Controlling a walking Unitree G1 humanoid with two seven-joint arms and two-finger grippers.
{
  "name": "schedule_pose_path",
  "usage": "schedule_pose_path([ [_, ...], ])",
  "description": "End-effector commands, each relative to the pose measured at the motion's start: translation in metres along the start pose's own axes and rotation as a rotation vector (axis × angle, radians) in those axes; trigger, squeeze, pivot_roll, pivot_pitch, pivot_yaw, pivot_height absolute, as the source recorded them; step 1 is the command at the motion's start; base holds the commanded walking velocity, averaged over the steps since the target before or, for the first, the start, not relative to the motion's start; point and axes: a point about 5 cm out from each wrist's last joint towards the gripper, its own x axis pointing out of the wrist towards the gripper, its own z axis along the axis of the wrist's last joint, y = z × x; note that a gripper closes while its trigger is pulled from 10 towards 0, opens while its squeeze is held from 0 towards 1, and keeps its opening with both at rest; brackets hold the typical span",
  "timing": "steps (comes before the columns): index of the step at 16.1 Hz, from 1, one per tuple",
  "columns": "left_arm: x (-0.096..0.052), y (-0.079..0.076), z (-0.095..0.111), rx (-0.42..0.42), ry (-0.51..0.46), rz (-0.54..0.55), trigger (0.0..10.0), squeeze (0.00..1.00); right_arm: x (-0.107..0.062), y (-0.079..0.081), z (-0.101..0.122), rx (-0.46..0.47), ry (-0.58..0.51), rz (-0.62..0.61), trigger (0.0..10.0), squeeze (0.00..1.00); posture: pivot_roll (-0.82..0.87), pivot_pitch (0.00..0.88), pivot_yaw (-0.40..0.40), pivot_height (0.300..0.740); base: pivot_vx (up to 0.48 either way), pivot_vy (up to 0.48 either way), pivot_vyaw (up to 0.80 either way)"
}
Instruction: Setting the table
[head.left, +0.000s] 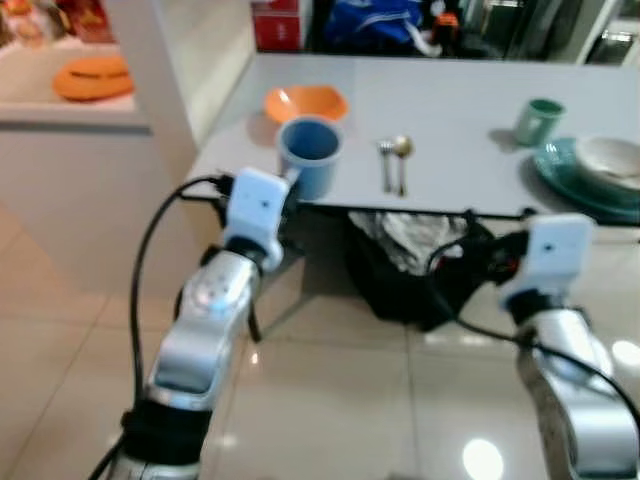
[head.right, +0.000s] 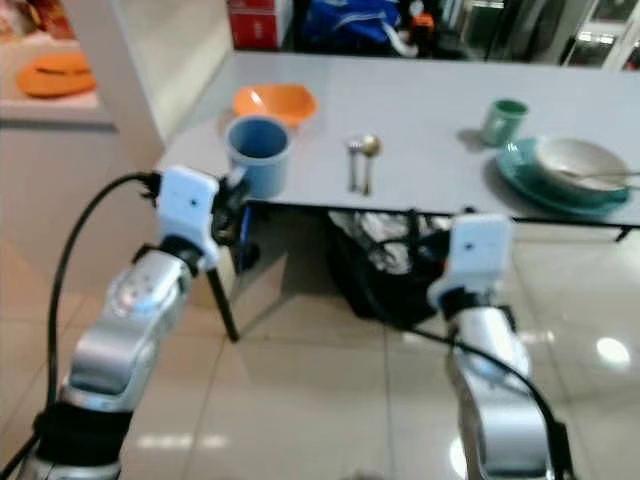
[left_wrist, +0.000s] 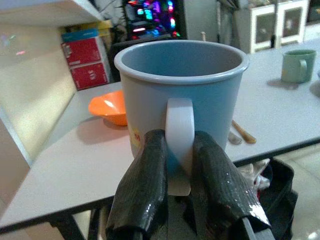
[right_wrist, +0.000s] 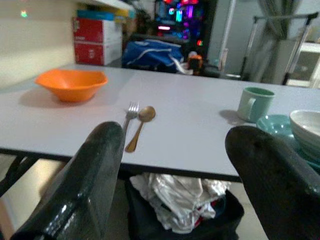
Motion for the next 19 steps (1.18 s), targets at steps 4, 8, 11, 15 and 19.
schedule_pose_path([
  [4, 0.004, -0.002, 0.01, 0.032, -0.04, -0.026, 10.0, 0.0, 0.0, 0.001, 0.005, 0.023, -0.011, 0.008, 10.0, 0.0, -0.05, 0.031, 0.057, 0.74, 0.0, 0.0, 0.0],
  [8, 0.006, 0.0, 0.018, 0.033, -0.072, -0.04, 10.0, 0.0, 0.004, 0.005, 0.009, 0.055, -0.027, 0.024, 10.0, 0.0, -0.04, 0.031, 0.053, 0.74, 0.386, 0.0, -0.2],
  [11, 0.006, 0.001, 0.02, 0.041, -0.077, -0.044, 10.0, 0.0, 0.005, 0.009, 0.012, 0.068, -0.038, 0.057, 10.0, 0.0, -0.04, 0.034, 0.056, 0.74, 0.463, 0.0, -0.46],
  [15, 0.007, 0.003, 0.023, 0.046, -0.086, -0.035, 10.0, 0.0, 0.005, 0.015, 0.013, 0.059, -0.047, 0.091, 10.0, 0.0, -0.04, 0.032, 0.055, 0.74, 0.465, 0.0, 0.0],
  [19, 0.007, 0.009, 0.026, 0.056, -0.093, -0.004, 10.0, 0.0, 0.005, 0.02, 0.016, 0.046, -0.065, 0.145, 10.0, 0.0, -0.02, 0.037, 0.044, 0.74, 0.469, 0.0, 0.0],
])
